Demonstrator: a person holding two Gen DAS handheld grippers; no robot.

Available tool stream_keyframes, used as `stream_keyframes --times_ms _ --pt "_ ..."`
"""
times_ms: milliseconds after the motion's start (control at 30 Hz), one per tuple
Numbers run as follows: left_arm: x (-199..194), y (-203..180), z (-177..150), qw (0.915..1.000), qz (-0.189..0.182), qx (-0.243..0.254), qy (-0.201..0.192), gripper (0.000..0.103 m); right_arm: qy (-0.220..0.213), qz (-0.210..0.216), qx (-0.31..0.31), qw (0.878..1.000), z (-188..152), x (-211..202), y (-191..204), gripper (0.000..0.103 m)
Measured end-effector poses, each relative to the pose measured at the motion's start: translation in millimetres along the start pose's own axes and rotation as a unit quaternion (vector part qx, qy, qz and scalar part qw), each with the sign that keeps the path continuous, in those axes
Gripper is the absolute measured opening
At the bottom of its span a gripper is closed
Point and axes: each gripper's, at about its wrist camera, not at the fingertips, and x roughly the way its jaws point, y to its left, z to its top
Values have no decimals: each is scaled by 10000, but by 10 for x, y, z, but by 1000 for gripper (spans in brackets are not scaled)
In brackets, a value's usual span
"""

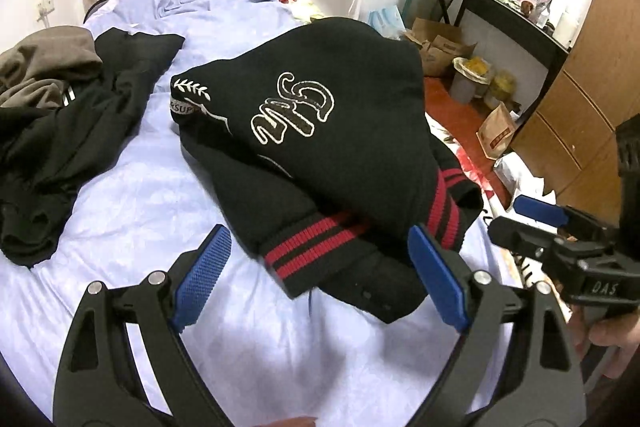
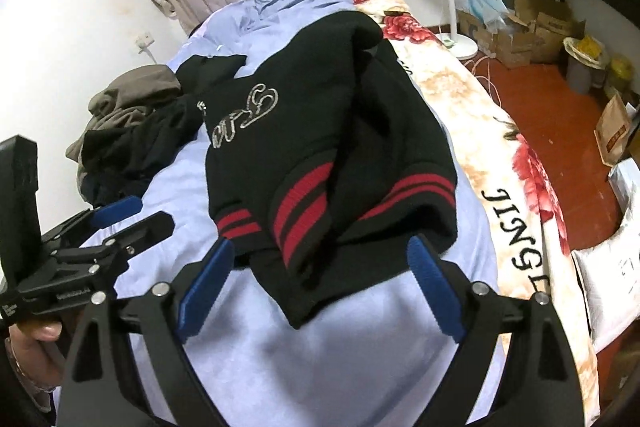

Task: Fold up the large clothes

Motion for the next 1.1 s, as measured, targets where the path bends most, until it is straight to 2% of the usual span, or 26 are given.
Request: stream_keyframes --times_ms 500,1100 --pt "-3 -26 11 10000 -1 40 -38 88 27 31 207 9998 -33 17 -22 87" --pt "-31 -63 14 9999 50 -34 -114 88 -43 -23 168 9998 -51 -44 -11 87"
